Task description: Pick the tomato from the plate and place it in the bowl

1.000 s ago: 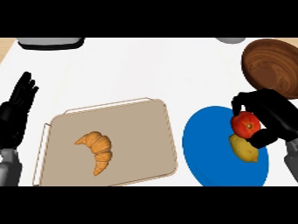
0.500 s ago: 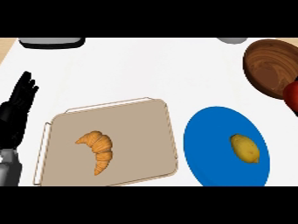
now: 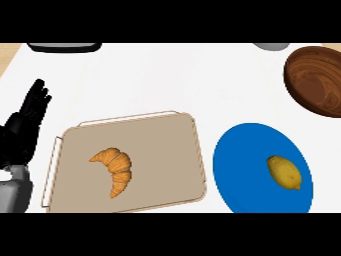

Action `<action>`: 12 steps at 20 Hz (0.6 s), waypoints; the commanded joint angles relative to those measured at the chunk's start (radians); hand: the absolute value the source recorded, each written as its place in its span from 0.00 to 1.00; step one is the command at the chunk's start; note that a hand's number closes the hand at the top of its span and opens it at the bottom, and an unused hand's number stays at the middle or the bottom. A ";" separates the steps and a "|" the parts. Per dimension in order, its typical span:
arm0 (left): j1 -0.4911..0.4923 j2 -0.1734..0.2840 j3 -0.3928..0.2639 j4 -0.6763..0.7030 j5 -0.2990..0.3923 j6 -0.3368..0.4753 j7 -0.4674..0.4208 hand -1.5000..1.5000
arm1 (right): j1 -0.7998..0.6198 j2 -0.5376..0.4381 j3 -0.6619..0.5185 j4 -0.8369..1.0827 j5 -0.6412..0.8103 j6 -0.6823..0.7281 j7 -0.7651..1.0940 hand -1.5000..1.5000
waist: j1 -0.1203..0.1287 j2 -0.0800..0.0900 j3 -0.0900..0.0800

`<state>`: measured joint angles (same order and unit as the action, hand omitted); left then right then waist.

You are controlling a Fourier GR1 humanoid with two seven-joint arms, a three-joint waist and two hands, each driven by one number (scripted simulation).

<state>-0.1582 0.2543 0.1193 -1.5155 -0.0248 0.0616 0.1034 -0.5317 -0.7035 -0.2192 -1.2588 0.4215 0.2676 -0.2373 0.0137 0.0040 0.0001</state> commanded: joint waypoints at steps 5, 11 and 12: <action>-0.042 -0.007 -0.012 -0.030 -0.005 -0.007 0.037 0.50 | -0.203 -0.022 -0.015 0.509 0.076 -0.072 -0.276 1.00 | 0.021 0.007 0.002; -0.045 -0.015 -0.015 -0.018 -0.010 -0.008 0.044 0.50 | -0.351 0.039 0.003 0.783 0.169 -0.235 -0.354 1.00 | 0.040 0.015 0.002; -0.029 0.000 0.004 -0.021 0.015 -0.035 0.036 0.50 | -0.356 0.029 -0.004 0.823 0.175 -0.250 -0.388 1.00 | 0.039 0.014 0.002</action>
<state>-0.1803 0.2467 0.1130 -1.5385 -0.0246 0.0444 0.1340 -0.8190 -0.6814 -0.2178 -0.5987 0.5573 0.0902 -0.5526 0.0435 0.0145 0.0019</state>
